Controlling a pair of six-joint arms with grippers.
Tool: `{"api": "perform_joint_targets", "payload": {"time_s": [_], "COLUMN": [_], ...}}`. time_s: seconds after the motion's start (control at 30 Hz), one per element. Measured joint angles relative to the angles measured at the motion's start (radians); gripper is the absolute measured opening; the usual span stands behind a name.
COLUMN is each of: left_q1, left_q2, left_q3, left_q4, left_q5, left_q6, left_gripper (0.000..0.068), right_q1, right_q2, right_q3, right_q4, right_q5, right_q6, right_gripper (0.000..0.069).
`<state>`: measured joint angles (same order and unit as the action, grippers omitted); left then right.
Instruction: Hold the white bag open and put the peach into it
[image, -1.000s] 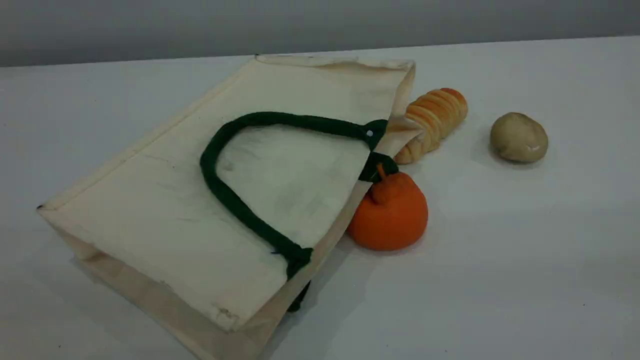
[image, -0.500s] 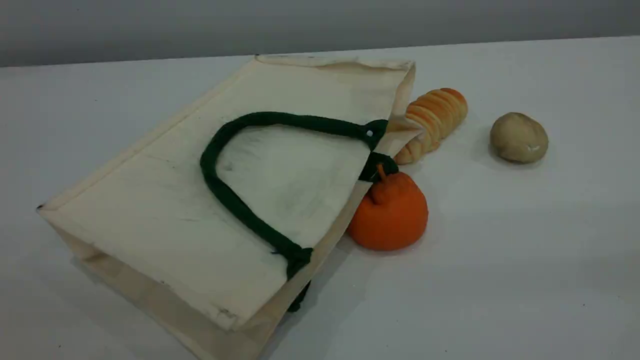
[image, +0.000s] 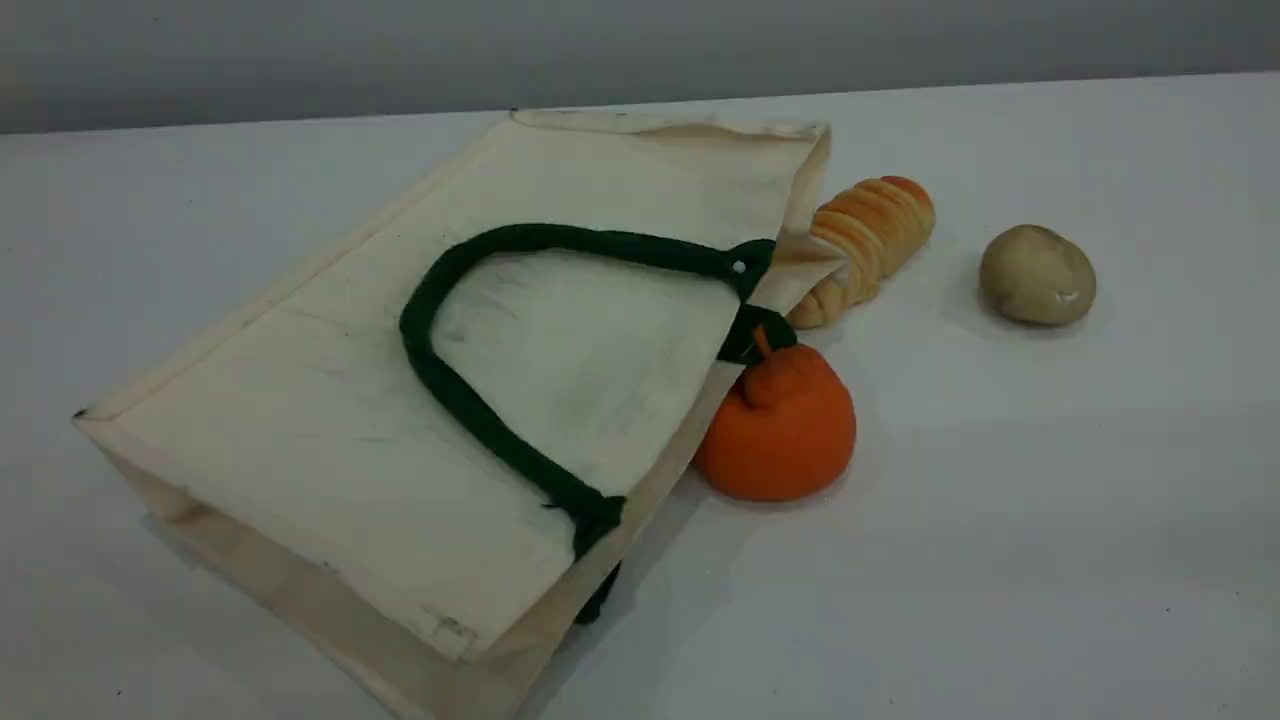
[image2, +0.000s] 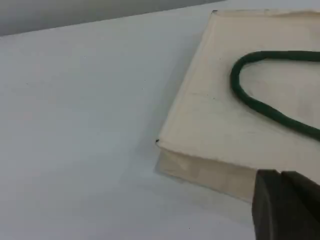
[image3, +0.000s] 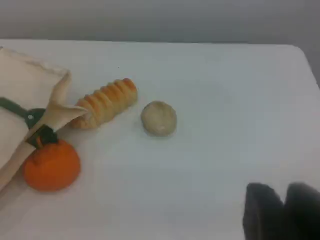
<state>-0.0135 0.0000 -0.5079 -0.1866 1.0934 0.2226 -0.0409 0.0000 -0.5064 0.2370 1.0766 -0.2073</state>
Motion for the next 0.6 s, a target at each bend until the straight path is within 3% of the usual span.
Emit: {"api": "perform_joint_targets", "payload": {"time_s": [0.6], "left_q1": [0.0], "left_q2": [0.0], "left_q3": [0.0], "left_q4": [0.0], "left_q5": [-0.001], "left_q6": [0.0], "left_gripper": [0.0083], "right_q1": [0.022], "right_q2": [0.0], "right_q3": [0.0], "right_q4": [0.002], "right_q5": [0.0], "right_q6": [0.0], "right_gripper": [0.0117]}}
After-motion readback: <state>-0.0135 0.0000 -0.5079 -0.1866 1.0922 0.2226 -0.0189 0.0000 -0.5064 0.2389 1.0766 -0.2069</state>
